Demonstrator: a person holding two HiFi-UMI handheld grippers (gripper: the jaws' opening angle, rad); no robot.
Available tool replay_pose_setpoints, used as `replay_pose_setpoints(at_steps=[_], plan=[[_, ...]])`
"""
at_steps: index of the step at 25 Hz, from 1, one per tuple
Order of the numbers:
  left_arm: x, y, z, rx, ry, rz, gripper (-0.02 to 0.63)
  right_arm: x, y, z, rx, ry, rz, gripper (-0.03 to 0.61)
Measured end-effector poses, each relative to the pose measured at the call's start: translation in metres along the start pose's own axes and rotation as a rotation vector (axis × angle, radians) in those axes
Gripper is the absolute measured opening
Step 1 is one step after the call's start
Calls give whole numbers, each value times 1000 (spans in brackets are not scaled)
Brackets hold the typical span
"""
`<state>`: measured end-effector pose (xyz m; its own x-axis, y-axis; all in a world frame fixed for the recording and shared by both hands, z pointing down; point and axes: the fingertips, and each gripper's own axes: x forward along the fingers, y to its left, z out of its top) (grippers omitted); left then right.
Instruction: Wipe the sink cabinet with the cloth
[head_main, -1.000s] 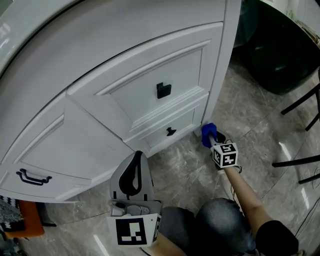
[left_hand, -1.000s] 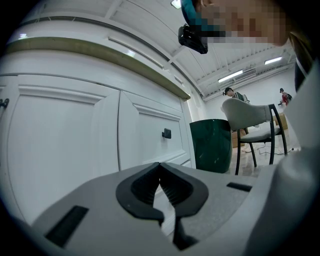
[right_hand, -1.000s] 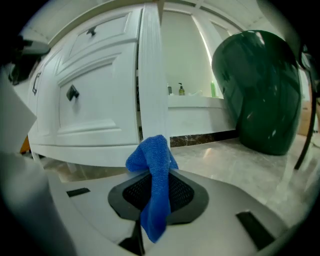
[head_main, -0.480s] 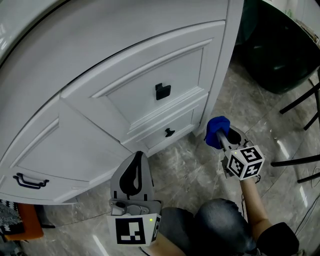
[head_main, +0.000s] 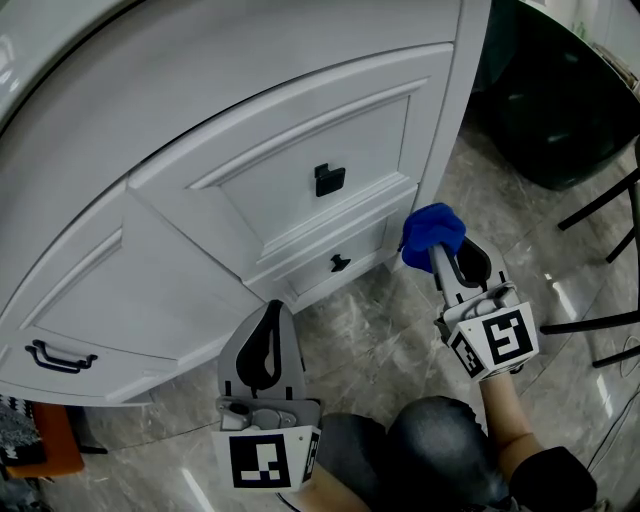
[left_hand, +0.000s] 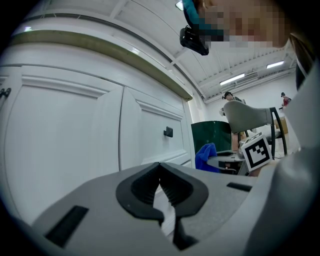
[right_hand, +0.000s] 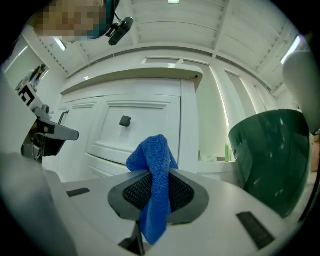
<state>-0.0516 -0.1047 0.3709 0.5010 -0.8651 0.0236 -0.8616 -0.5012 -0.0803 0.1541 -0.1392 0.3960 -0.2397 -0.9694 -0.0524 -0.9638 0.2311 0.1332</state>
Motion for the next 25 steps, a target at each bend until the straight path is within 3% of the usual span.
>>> replay_pose_setpoints(at_steps=[8, 11, 17, 21, 25], plan=[[2, -1, -1, -27, 0, 26, 5, 2, 31, 4, 0, -22, 86, 58], [9, -16, 5, -54, 4, -22, 5, 2, 40, 10, 41, -8, 114, 58], [31, -40, 25, -146, 50, -43, 5, -7, 54, 44, 138, 111, 153, 58], [5, -67, 49, -221, 123, -95, 5, -32, 62, 83, 161, 202, 144, 58], [-14, -66, 85, -50, 183, -169, 5, -46, 75, 132, 125, 270, 183, 58]])
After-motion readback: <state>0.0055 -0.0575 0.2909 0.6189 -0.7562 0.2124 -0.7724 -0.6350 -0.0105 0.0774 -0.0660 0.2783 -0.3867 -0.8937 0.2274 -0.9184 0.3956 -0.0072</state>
